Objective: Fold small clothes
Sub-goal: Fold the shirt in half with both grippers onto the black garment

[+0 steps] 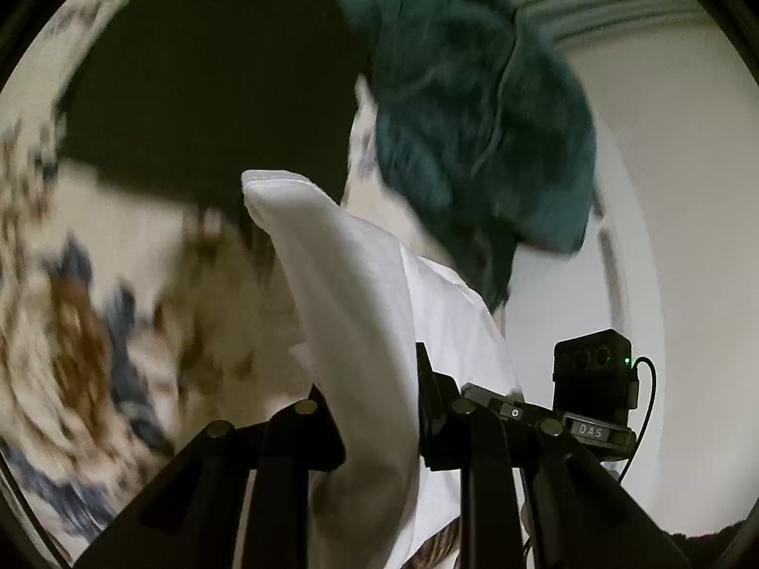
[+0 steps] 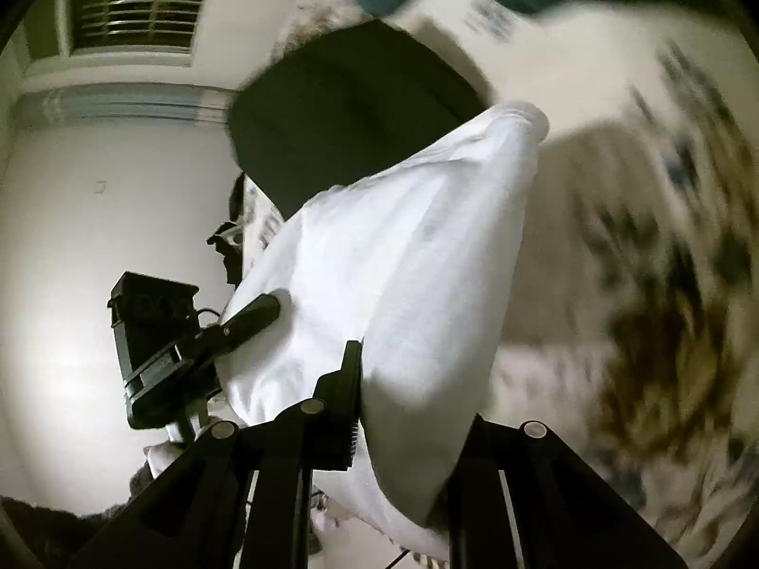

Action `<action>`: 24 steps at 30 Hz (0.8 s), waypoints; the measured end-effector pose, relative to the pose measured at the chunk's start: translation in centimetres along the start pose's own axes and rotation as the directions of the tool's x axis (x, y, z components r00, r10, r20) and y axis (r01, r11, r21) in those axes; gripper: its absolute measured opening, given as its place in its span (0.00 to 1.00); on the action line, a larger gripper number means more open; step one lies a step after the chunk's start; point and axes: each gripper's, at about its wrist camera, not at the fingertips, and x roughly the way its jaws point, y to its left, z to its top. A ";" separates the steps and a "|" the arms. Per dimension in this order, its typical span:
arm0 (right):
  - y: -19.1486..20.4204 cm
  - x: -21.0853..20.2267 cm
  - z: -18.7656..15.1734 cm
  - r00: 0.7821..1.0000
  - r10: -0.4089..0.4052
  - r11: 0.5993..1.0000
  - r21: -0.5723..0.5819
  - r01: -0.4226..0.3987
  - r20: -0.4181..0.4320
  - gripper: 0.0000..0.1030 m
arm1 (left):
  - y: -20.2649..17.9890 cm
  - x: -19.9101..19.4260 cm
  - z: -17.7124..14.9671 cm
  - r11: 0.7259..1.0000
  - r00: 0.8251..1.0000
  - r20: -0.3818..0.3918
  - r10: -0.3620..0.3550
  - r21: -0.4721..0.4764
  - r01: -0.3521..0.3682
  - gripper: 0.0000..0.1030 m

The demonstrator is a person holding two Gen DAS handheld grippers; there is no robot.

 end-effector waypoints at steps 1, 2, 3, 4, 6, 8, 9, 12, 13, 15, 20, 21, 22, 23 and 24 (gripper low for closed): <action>1.8 0.1 2.0 1.000 0.002 1.000 -0.024 -0.002 0.011 0.14 | -0.3 -0.8 1.4 1.000 1.000 0.021 0.000 0.005 0.000 0.17; 3.4 0.3 3.7 1.000 0.003 0.999 -0.046 -0.002 0.023 0.14 | -0.4 -1.7 3.3 1.000 0.999 0.048 0.002 0.012 -0.003 0.17; 5.5 0.7 6.2 0.999 0.006 0.997 -0.074 -0.003 0.042 0.14 | -0.6 -2.9 5.7 1.000 0.996 0.084 0.004 0.020 -0.006 0.17; 6.9 1.0 7.9 0.999 0.013 0.996 -0.094 -0.008 0.052 0.14 | -0.5 -3.7 7.0 1.000 0.994 0.106 0.008 0.025 -0.011 0.17; 10.6 2.8 12.3 0.997 0.026 0.989 -0.146 -0.015 0.073 0.14 | -0.1 -5.6 11.4 0.999 0.986 0.166 0.020 0.030 -0.025 0.17; 13.2 4.4 15.3 0.996 0.034 0.982 -0.189 -0.018 0.085 0.14 | 0.9 -6.8 14.6 0.999 0.978 0.207 0.036 0.025 -0.042 0.17; 14.8 5.7 17.4 0.995 0.043 0.977 -0.212 -0.023 0.091 0.14 | 1.5 -7.4 16.3 0.998 0.973 0.226 0.046 0.025 -0.053 0.17; 16.9 9.9 21.6 0.994 0.028 0.970 -0.243 -0.003 0.102 0.14 | 4.7 -7.0 21.0 0.992 0.968 0.220 0.121 0.008 -0.125 0.20; 16.9 11.4 22.6 0.995 0.007 0.969 -0.247 0.017 0.097 0.14 | 6.1 -6.4 21.7 0.987 0.967 0.197 0.159 -0.013 -0.160 0.20; 16.5 14.2 23.9 0.995 -0.067 0.967 -0.241 0.082 0.069 0.14 | 8.9 -4.8 22.6 0.974 0.966 0.127 0.225 -0.066 -0.218 0.21; 15.0 17.0 24.5 0.981 -0.186 0.963 -0.188 0.192 0.052 0.53 | 11.6 -4.0 22.9 0.965 0.964 0.109 0.241 -0.136 -0.226 0.42; 15.0 16.8 24.4 0.977 -0.203 0.960 -0.181 0.212 0.067 0.61 | 11.5 -4.2 22.8 0.959 0.958 0.111 0.265 -0.136 -0.250 0.50; 15.0 16.5 24.5 0.973 -0.214 0.959 -0.171 0.226 0.081 0.68 | 11.5 -4.4 22.8 0.948 0.945 0.114 0.305 -0.128 -0.291 0.68; 15.0 16.3 24.3 0.972 -0.219 0.959 -0.166 0.231 0.090 0.68 | 11.2 -4.3 22.7 0.936 0.931 0.122 0.345 -0.114 -0.332 0.80; 14.9 15.7 24.1 0.964 -0.245 0.952 -0.161 0.260 0.106 0.68 | 10.8 -4.3 22.5 0.922 0.914 0.129 0.384 -0.099 -0.373 0.84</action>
